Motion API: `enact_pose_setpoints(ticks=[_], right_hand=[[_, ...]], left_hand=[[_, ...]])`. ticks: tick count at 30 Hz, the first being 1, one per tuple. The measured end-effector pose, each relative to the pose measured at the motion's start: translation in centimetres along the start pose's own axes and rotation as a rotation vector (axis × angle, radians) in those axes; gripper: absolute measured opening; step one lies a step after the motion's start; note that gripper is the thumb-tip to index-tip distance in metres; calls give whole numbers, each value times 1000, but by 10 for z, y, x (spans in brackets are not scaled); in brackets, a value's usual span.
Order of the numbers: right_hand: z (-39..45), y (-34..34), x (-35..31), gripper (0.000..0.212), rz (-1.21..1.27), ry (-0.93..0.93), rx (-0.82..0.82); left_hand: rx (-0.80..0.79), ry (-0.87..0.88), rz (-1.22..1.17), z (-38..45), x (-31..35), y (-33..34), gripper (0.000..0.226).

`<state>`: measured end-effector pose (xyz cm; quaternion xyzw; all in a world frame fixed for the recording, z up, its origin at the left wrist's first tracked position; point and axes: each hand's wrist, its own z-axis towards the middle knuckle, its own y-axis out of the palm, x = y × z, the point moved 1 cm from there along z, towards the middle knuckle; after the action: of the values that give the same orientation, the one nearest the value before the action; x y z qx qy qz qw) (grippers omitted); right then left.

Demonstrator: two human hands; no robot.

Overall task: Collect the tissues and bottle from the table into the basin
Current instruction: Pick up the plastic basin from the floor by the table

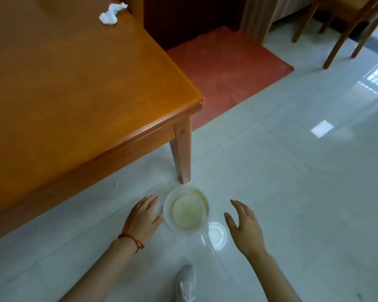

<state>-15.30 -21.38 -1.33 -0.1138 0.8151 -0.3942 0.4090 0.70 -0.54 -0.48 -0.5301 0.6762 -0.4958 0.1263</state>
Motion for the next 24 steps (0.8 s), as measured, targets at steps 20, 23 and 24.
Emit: enact_pose_setpoints(ticks=[20, 23, 24], right_hand=[[116, 209, 142, 49, 164, 183, -49], [123, 235, 158, 51, 173, 190, -69], [126, 242, 162, 51, 177, 195, -74]], left_hand=[[102, -254, -372, 161, -111, 203, 51], [105, -279, -374, 176, -125, 224, 52], [102, -284, -375, 180, -129, 231, 52]])
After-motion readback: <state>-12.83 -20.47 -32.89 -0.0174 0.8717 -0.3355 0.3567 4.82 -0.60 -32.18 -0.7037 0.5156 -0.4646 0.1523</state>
